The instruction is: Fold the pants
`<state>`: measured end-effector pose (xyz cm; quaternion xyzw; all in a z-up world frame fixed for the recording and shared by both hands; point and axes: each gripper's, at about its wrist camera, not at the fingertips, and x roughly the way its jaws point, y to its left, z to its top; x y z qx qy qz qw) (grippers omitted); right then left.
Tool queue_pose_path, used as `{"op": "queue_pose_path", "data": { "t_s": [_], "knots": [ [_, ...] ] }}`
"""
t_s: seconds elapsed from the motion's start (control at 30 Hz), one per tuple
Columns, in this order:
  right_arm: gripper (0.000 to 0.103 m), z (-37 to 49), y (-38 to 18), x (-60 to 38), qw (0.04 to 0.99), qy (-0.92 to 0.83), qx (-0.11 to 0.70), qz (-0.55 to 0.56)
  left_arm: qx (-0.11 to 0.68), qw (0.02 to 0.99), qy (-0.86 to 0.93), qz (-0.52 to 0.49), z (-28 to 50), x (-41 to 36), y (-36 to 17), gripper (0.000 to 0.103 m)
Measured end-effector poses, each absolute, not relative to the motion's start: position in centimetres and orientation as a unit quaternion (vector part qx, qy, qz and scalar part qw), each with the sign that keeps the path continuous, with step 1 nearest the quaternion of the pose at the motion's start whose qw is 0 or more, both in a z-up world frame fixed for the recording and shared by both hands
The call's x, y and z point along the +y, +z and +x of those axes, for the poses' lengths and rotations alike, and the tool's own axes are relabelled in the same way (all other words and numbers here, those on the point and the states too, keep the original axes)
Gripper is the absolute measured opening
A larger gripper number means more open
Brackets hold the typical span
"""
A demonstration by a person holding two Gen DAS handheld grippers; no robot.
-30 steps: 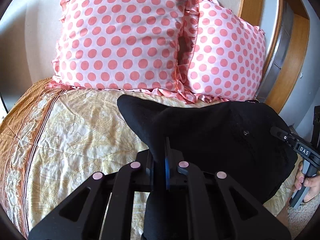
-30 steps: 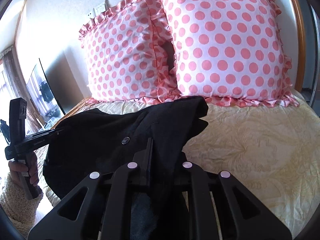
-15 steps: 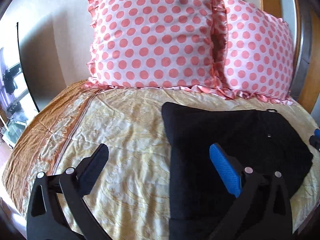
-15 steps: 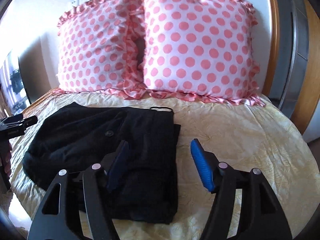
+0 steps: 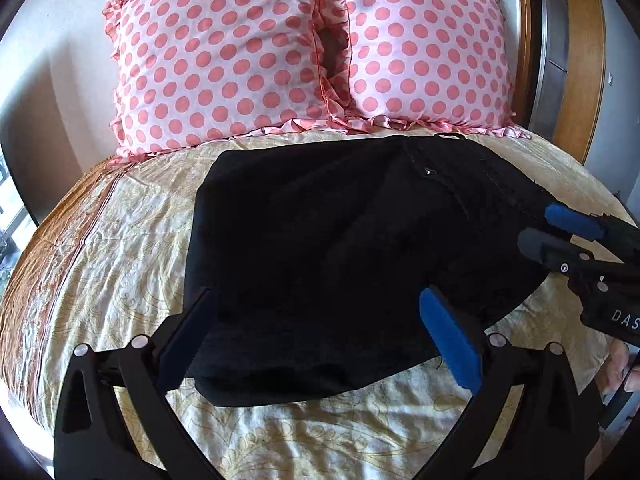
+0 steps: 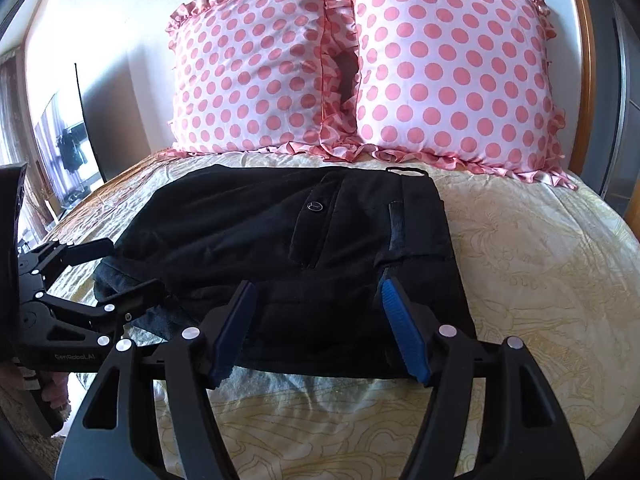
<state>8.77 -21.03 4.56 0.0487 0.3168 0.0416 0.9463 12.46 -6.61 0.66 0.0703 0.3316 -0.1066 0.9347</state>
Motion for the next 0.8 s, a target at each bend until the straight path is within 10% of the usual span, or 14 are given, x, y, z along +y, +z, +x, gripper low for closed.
{"op": "queue_pose_path", "data": {
  "t_s": [0.47,0.8],
  "knots": [
    [0.075,8.1,3.3,-22.2,0.94,0.041,0.321,0.11,0.348,0.931,-0.104,0.046,12.5,-6.1,-0.7,0.101],
    [0.101,1.2,4.2,-20.3,0.963,-0.027,0.259,0.064,0.315,0.944,-0.079,0.05,7.3,-4.9,0.2,0.101]
  ]
}}
